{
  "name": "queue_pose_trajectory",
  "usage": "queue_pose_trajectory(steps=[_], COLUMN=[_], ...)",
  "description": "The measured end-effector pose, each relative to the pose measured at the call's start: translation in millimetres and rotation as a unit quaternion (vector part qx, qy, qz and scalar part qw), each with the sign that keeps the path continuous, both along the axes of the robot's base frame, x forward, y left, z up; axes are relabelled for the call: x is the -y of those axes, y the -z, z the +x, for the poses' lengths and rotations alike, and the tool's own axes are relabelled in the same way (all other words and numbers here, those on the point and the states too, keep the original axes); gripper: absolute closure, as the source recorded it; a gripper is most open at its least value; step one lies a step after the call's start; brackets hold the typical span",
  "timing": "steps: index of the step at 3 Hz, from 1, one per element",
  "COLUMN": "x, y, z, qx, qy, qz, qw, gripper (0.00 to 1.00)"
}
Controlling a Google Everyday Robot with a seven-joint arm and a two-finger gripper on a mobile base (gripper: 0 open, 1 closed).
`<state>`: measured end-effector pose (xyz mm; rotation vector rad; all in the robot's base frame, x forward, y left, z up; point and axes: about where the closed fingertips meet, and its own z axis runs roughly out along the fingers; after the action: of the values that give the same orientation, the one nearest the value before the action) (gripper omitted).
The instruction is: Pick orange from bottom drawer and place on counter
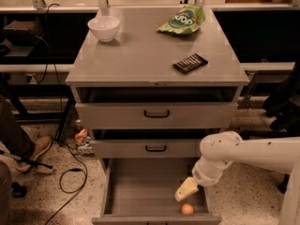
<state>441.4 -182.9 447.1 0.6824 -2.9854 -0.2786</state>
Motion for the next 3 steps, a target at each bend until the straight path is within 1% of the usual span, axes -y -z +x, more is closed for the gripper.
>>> queue_pose_trajectory(steps=[1, 2, 3], x=[1.0, 4.9, 4.8], y=[22.7, 62.6, 99.4], z=[8.5, 22.7, 30.1], qx=[-0.003, -0.010, -0.026], qy=[0.028, 0.079, 0.118], qz=[0.007, 0.024, 0.043], qw=[0.9996, 0.9966, 0.9917], gripper=[0.00, 0.00, 0.00])
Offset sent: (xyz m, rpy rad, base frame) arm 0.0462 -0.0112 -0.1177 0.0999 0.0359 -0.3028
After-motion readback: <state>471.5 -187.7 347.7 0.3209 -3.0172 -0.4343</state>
